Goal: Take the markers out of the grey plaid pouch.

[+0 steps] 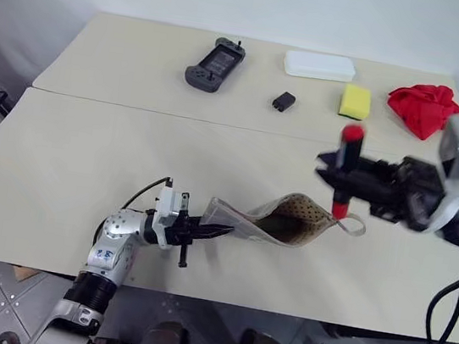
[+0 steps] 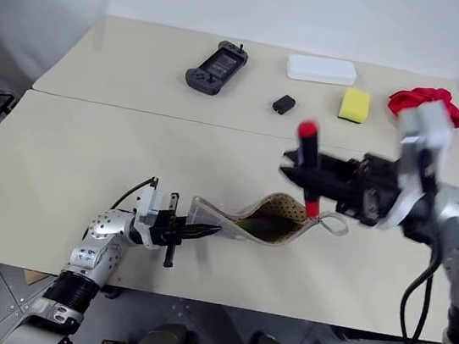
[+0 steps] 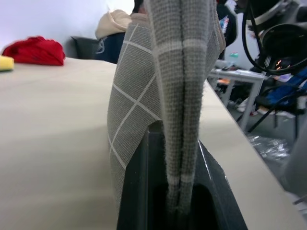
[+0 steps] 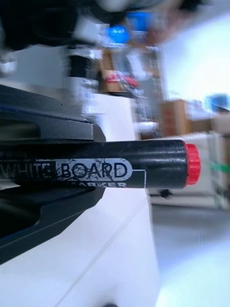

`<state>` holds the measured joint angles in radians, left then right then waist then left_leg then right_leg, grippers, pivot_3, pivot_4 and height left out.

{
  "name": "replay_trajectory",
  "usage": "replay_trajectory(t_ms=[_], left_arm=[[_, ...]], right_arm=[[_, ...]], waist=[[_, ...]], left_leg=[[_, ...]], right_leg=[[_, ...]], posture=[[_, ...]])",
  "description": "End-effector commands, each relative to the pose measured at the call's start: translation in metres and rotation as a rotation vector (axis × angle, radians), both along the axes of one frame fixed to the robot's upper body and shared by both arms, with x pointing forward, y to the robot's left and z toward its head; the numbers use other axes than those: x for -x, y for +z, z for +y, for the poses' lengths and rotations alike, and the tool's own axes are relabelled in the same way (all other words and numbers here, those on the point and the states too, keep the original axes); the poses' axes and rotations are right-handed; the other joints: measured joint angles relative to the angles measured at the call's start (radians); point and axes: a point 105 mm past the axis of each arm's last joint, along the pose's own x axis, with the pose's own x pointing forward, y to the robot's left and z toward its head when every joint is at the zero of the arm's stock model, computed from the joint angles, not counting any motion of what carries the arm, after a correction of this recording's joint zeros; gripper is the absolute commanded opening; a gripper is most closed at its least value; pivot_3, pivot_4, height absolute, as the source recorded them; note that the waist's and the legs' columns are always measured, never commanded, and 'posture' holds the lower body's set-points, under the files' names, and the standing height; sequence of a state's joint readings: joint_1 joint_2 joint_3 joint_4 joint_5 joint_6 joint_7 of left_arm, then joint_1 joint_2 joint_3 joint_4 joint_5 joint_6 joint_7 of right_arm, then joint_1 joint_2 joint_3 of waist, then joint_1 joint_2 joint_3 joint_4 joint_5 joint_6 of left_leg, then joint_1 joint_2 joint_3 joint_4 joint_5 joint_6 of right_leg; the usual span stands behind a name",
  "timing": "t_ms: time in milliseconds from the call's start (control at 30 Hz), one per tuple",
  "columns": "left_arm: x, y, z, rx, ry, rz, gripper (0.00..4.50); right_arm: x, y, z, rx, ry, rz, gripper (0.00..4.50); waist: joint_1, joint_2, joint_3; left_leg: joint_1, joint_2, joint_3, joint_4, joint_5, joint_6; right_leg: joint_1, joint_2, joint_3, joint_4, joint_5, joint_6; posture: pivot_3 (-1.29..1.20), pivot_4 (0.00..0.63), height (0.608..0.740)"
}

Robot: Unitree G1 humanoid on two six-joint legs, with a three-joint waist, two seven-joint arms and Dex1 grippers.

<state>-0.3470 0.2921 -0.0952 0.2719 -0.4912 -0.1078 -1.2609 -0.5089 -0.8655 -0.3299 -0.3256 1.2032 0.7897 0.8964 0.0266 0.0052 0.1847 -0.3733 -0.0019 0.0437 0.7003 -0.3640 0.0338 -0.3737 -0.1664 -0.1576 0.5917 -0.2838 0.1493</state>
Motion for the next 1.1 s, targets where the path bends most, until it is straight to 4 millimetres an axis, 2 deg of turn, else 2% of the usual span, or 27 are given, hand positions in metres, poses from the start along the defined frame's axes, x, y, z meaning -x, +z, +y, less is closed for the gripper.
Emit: replay_trajectory(t_ms=[33, 167, 267, 400, 533, 600, 667, 833, 867, 933, 1000, 1100], left_arm=[[0.001, 0.008, -0.003, 0.034, -0.046, -0.047, 0.00], [0.000, 0.005, -0.007, 0.030, -0.075, -0.027, 0.00], [0.004, 0.002, -0.010, 0.022, -0.115, 0.004, 0.00], [0.008, 0.000, -0.011, 0.006, -0.147, 0.017, 0.00], [0.009, 0.005, -0.014, 0.024, -0.176, 0.050, 0.00], [0.009, 0.004, -0.015, 0.020, -0.184, 0.056, 0.00], [0.008, 0.003, -0.014, 0.025, -0.178, 0.069, 0.00], [0.006, 0.001, -0.015, 0.015, -0.171, 0.069, 0.00], [0.005, 0.002, -0.015, 0.012, -0.165, 0.063, 0.00], [0.003, 0.002, -0.014, 0.007, -0.155, 0.058, 0.00], [0.002, 0.001, -0.013, 0.004, -0.151, 0.056, 0.00], [0.002, -0.001, -0.012, -0.001, -0.150, 0.056, 0.00]], right_arm=[[-0.028, 0.002, -0.048, -0.002, -0.277, 0.055, 0.62], [-0.054, -0.042, -0.097, 0.126, -0.572, 0.218, 0.62], [-0.061, -0.092, -0.135, 0.292, -0.767, 0.374, 0.62], [-0.056, -0.136, -0.160, 0.491, -0.897, 0.495, 0.62], [-0.055, -0.158, -0.178, 0.627, -1.004, 0.526, 0.62], [-0.057, -0.165, -0.181, 0.628, -1.035, 0.538, 1.35], [-0.057, -0.170, -0.179, 0.637, -1.021, 0.536, 1.82], [-0.056, -0.165, -0.181, 0.621, -1.015, 0.492, 3.47], [-0.056, -0.156, -0.181, 0.603, -0.996, 0.443, 3.76], [-0.057, -0.120, -0.176, 0.528, -0.925, 0.268, 4.43], [-0.050, -0.079, -0.157, 0.417, -0.782, 0.071, 4.49], [-0.036, -0.053, -0.134, 0.373, -0.609, 0.036, 4.49]], waist=[[0.004, 0.000, 0.000], [0.003, 0.000, 0.000], [0.000, 0.001, -0.001], [-0.002, 0.004, -0.002], [-0.002, 0.004, -0.002], [-0.002, 0.004, -0.002], [-0.001, 0.004, -0.002], [-0.002, 0.004, -0.002], [0.000, 0.004, -0.002], [0.001, 0.005, -0.002], [-0.001, 0.006, -0.001], [-0.001, 0.006, -0.001]], left_leg=[[0.000, -0.001, 0.000, 0.000, 0.000, 0.000], [-0.001, -0.003, 0.005, -0.001, 0.000, 0.000], [-0.001, -0.003, 0.010, -0.001, 0.000, 0.000], [0.000, -0.003, 0.012, -0.001, 0.000, 0.000], [0.000, -0.002, 0.012, -0.001, 0.000, 0.000], [0.000, -0.002, 0.011, -0.001, 0.000, 0.000], [0.000, -0.002, 0.011, -0.001, 0.000, 0.000], [0.000, -0.002, 0.011, -0.001, 0.000, 0.000], [0.000, -0.002, 0.011, -0.001, 0.000, 0.000], [0.000, -0.002, 0.011, -0.001, 0.000, 0.000], [0.000, -0.003, 0.012, -0.001, 0.000, 0.000], [0.000, -0.002, 0.011, -0.001, 0.000, 0.000]], right_leg=[[0.000, 0.000, 0.000, 0.000, 0.000, 0.000], [0.000, 0.000, -0.001, 0.000, 0.000, 0.000], [-0.001, 0.000, 0.000, 0.000, 0.000, 0.000], [-0.001, 0.000, 0.001, 0.000, 0.000, 0.000], [-0.001, 0.000, 0.001, 0.000, 0.000, 0.000], [-0.001, 0.000, 0.001, 0.000, 0.000, 0.000], [-0.001, 0.000, 0.001, 0.000, 0.000, 0.000], [-0.001, 0.000, 0.001, 0.000, 0.000, 0.000], [-0.001, 0.000, 0.001, 0.000, 0.000, 0.000], [-0.001, 0.000, 0.001, 0.000, 0.000, 0.000], [-0.001, 0.000, 0.002, -0.001, 0.000, 0.001], [-0.001, 0.001, 0.001, -0.001, 0.000, 0.001]], posture=[[0.00, 0.150, 0.740], [0.00, 0.150, 0.740], [0.00, 0.150, 0.740], [0.00, 0.150, 0.740], [0.00, 0.150, 0.740], [0.00, 0.150, 0.740], [0.00, 0.150, 0.740], [0.00, 0.150, 0.740], [0.00, 0.150, 0.740], [0.00, 0.150, 0.740], [0.00, 0.150, 0.740], [0.00, 0.150, 0.740]])
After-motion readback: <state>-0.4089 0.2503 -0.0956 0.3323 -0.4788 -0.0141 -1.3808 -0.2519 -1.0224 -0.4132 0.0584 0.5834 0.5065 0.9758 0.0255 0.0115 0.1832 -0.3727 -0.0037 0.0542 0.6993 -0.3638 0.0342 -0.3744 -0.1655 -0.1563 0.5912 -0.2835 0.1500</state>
